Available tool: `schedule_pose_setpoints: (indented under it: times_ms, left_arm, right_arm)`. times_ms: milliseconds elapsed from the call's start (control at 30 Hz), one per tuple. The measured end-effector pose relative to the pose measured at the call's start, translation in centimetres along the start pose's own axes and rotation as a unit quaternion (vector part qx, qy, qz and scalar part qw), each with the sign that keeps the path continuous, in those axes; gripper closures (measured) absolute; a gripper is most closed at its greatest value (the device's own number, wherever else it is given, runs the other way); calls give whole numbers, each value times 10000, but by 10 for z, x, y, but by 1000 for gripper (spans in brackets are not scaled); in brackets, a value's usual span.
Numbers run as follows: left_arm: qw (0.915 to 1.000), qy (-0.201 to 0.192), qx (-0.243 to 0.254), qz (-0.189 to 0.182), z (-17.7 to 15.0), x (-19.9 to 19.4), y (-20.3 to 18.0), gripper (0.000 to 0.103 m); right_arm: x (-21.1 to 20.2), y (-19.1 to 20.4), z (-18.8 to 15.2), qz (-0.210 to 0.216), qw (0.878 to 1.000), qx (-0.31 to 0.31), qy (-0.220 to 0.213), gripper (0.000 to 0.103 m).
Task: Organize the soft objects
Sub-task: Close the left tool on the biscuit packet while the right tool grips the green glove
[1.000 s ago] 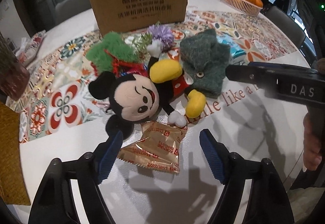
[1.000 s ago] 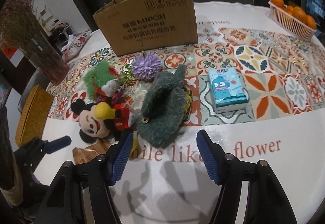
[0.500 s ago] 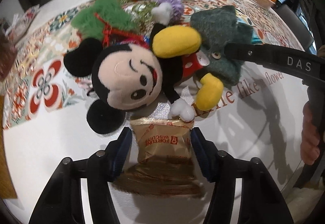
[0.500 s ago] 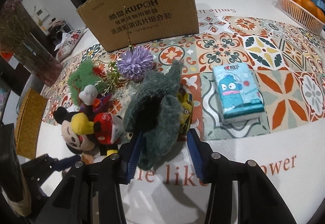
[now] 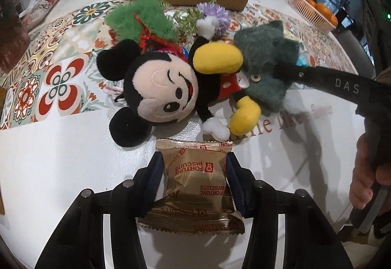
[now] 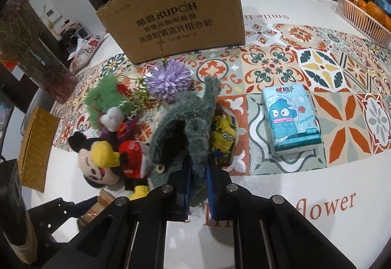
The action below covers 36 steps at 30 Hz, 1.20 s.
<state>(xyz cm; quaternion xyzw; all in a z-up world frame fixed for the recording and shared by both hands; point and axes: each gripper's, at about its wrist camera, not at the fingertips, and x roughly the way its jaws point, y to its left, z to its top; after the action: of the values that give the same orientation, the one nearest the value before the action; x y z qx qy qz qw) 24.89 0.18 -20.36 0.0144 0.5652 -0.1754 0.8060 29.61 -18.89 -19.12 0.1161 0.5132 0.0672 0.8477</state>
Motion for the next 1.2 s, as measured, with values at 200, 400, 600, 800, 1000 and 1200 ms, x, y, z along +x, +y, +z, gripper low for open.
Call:
schedule_pose_setpoints:
  times_ms: [200,400,600,800,1000,1200]
  left_arm:
    - [9994,-330,-78,-70,2,-22,-3,54]
    - [9974,-715,-82,-104,11,-44,-8,55]
    - [9946,-1016,-138,-151,18,-61,-8,56]
    - [9907,-1345,-181,-128,26,-79,-10,56]
    - [9857,-1675,-164,-108,37,-98,-11,56]
    - [9791,-2029,-98,-51,53,-117,-14,56]
  right_arm:
    - [-18,7,-3,36,9999,-51,-134,92]
    - [-34,9,-5,81,9996,8,-287,94]
    - [-53,14,-4,130,9987,8,-486,94]
    - [-72,21,2,108,9970,-57,-758,94]
    - [-95,31,10,113,9934,-190,-1123,94]
    - [-115,38,20,104,9886,-288,-1471,94]
